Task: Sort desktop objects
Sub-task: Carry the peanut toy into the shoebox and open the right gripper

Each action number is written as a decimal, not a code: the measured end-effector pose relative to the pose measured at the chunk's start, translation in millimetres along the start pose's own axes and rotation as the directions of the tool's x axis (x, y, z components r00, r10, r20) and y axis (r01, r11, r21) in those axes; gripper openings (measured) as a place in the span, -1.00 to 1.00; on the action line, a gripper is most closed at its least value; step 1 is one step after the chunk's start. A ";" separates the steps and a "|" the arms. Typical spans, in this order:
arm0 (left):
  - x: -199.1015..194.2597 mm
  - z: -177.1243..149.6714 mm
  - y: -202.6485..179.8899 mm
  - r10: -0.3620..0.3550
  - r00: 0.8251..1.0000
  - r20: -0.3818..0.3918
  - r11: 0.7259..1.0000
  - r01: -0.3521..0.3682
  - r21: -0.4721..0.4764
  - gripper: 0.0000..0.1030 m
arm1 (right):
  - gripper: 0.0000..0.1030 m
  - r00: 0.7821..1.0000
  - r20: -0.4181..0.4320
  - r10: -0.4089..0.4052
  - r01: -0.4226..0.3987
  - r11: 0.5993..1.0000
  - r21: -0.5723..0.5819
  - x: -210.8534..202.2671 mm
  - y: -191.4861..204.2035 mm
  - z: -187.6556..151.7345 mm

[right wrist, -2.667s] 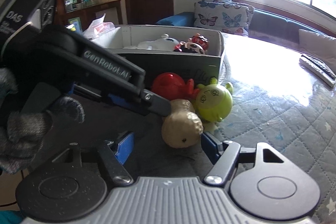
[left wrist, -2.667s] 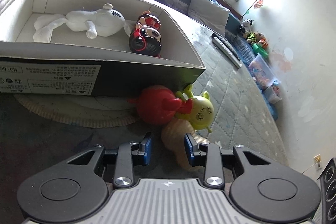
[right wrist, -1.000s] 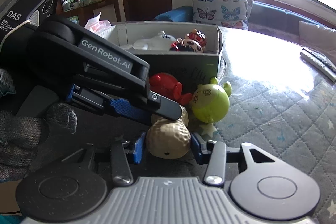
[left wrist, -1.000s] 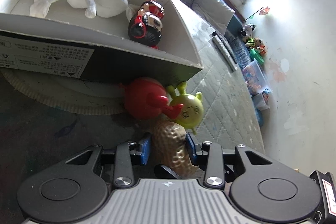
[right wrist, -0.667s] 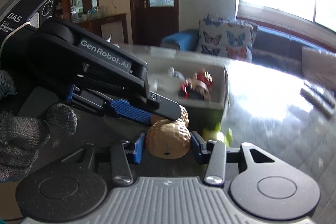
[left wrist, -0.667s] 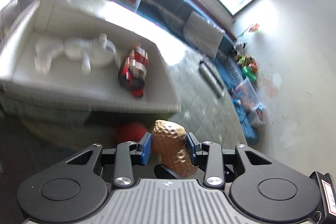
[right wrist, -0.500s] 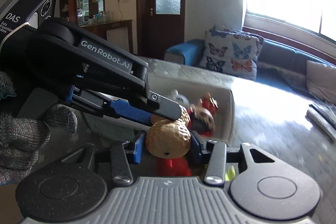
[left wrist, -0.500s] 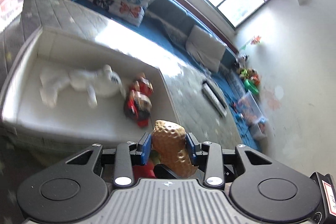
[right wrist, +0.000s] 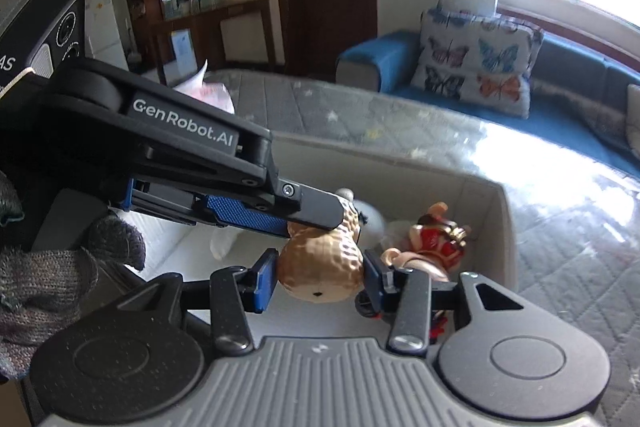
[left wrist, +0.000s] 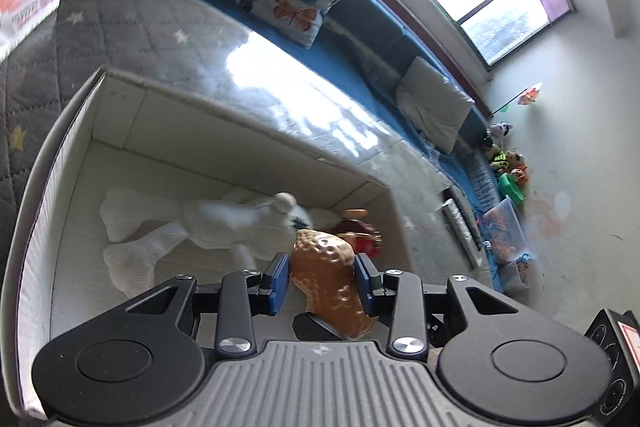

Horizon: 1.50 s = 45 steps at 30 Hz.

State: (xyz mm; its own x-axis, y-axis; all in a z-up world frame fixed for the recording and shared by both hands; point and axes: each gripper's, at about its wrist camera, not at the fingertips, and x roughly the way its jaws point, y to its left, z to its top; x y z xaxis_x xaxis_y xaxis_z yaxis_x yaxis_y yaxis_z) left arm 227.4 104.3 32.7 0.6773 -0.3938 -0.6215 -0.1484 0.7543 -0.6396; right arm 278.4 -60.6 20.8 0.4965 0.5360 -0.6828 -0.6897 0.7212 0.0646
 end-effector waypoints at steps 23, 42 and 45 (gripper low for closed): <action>19.8 -7.3 13.9 0.001 0.999 -0.036 1.000 -0.001 -0.012 -0.24 | -0.02 0.998 -0.057 -0.016 0.015 1.000 -0.026 14.4 7.3 -10.4; 14.6 -7.2 16.1 0.020 0.999 -0.029 1.000 -0.020 -0.009 -0.26 | -0.01 0.997 -0.078 -0.015 0.014 1.000 -0.018 15.5 12.3 -12.8; 12.1 -6.9 16.3 0.022 0.999 -0.027 1.000 -0.022 -0.010 -0.27 | -0.01 0.997 -0.073 -0.008 0.007 1.000 -0.014 13.6 12.4 -13.5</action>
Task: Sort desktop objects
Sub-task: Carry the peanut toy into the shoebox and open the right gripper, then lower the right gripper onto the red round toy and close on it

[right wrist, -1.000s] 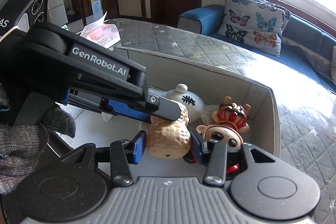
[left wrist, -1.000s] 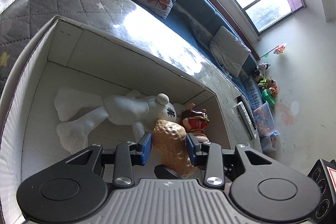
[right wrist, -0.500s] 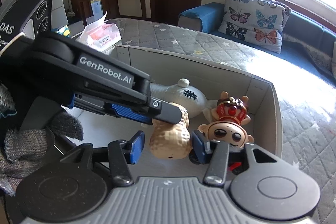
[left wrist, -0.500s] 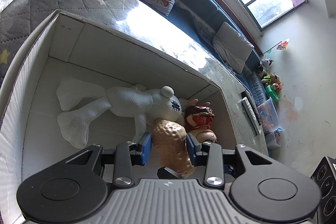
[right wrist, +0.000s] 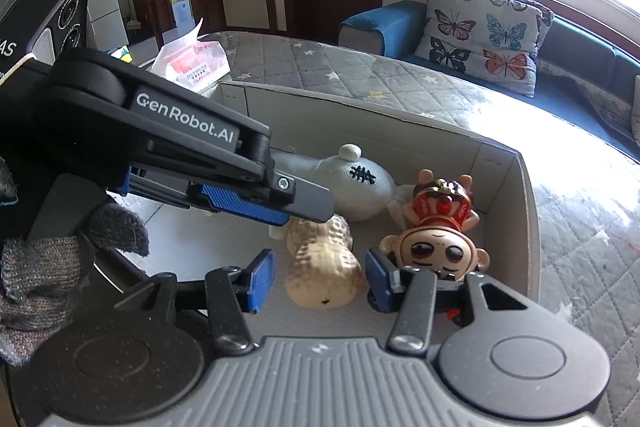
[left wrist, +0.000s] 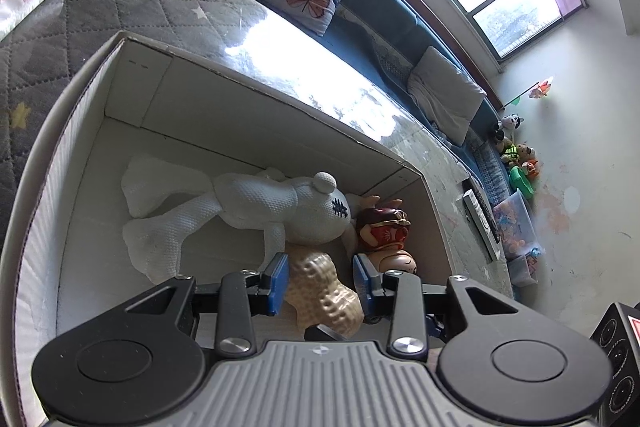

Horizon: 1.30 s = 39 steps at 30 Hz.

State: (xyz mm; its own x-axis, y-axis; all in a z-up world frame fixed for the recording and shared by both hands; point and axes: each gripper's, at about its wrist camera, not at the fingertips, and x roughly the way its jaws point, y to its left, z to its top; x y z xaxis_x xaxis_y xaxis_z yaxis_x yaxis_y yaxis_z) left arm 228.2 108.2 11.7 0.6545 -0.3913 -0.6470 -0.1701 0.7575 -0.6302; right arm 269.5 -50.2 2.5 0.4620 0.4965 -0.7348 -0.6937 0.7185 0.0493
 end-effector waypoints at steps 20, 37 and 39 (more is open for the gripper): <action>-49.6 -34.3 -41.8 -0.038 0.997 0.072 0.987 0.026 0.157 -0.27 | 0.46 0.979 0.199 -0.039 0.038 0.999 0.013 -85.2 5.7 -38.6; -57.1 -98.3 -55.7 -0.072 0.997 0.015 0.972 0.067 0.227 -0.27 | 0.57 0.983 0.182 -0.031 0.033 0.999 -0.008 -98.7 20.9 -90.0; -52.3 -102.3 -53.5 -0.068 0.998 0.001 0.973 0.066 0.221 -0.27 | 0.57 0.985 0.172 -0.030 0.031 1.000 -0.004 -92.7 19.6 -92.6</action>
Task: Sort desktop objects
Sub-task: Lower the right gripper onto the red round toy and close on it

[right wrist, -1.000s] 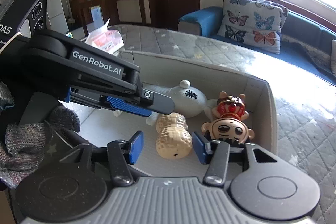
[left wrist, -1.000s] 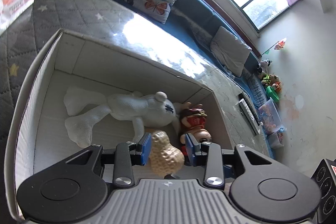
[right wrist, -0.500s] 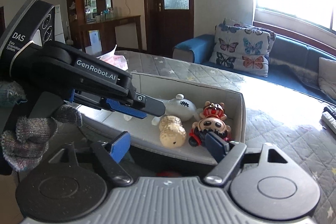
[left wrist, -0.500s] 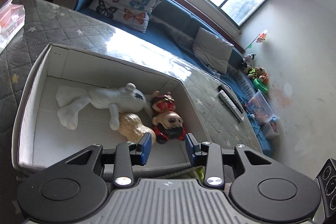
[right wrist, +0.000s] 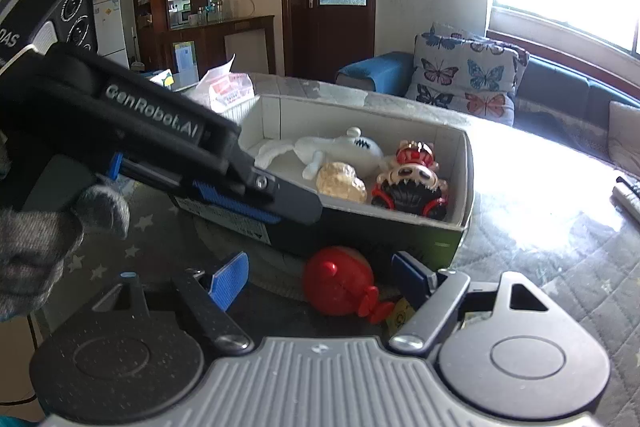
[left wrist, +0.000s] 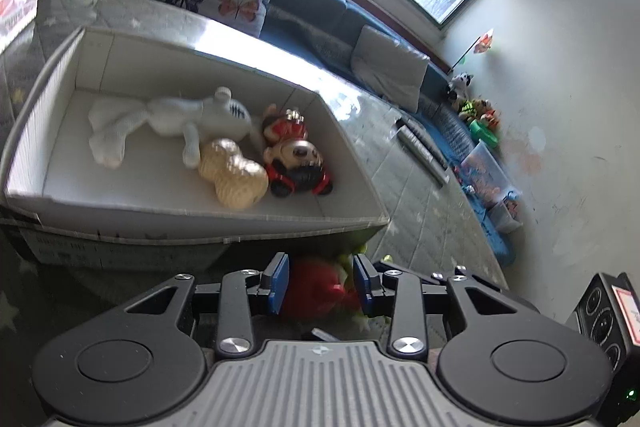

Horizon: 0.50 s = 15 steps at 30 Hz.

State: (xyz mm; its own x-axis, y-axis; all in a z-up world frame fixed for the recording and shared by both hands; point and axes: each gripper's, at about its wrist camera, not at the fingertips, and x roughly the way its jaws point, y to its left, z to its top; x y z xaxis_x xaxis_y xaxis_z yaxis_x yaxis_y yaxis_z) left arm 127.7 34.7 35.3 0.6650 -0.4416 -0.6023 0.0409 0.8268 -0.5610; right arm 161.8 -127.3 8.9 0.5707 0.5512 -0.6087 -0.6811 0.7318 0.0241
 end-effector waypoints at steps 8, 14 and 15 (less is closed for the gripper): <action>15.8 -2.8 7.3 0.000 1.000 -0.027 0.999 -0.001 -0.041 -0.27 | 0.57 0.999 -0.033 0.004 -0.005 1.000 -0.008 21.1 -1.0 -4.0; 25.9 -2.6 12.5 -0.011 0.999 -0.049 0.997 0.008 -0.071 -0.27 | 0.57 0.998 -0.059 0.016 -0.016 1.000 -0.008 32.4 -0.3 -6.1; 26.8 -2.7 13.6 -0.013 0.999 -0.051 0.997 0.009 -0.077 -0.27 | 0.57 0.998 -0.061 0.018 -0.019 1.000 -0.012 32.9 0.6 -6.6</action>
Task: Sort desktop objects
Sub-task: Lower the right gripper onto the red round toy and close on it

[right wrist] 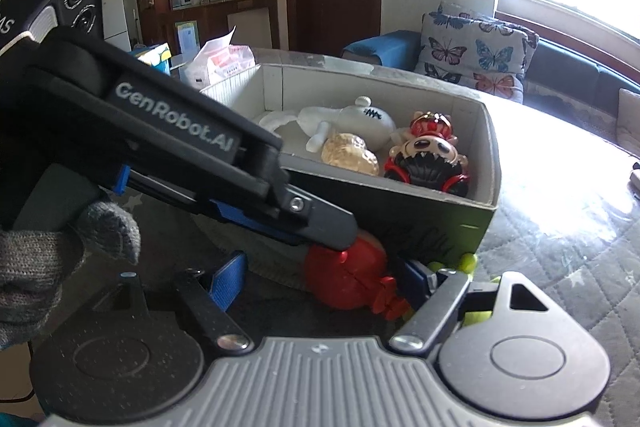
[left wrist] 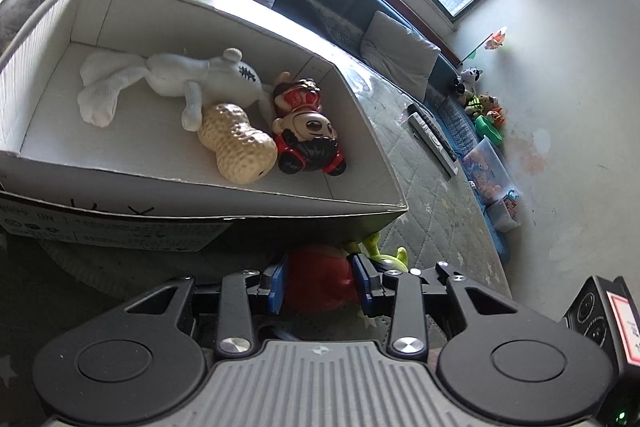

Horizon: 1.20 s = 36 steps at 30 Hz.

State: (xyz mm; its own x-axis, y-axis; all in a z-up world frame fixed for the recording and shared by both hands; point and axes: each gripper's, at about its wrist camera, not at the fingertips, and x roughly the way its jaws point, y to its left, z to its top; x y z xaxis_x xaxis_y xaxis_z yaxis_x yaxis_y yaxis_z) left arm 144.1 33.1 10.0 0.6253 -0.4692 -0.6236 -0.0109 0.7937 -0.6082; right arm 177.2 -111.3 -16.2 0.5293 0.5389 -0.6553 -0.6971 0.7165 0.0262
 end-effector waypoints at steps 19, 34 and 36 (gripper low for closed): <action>-10.6 -19.0 11.5 -0.038 0.999 -0.021 0.998 0.037 -0.054 -0.27 | 0.57 1.000 0.013 0.017 -0.016 0.999 -0.035 -28.5 18.7 -16.3; -17.3 -20.6 15.6 -0.025 0.999 -0.021 0.998 0.024 -0.058 -0.26 | 0.57 1.000 0.014 -0.009 0.009 1.000 0.009 -34.5 10.7 -22.8; -19.9 -19.8 16.3 -0.028 0.999 -0.016 0.998 0.027 -0.060 -0.27 | 0.56 1.000 0.009 -0.010 0.010 1.000 0.013 -33.1 10.3 -24.1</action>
State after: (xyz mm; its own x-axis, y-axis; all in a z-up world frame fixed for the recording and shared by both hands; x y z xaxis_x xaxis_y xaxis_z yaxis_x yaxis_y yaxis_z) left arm 116.0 47.7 2.8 0.6129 -0.4976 -0.6138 -0.0404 0.7560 -0.6533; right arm 140.8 -132.4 -12.5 0.5405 0.5357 -0.6488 -0.6854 0.7276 0.0298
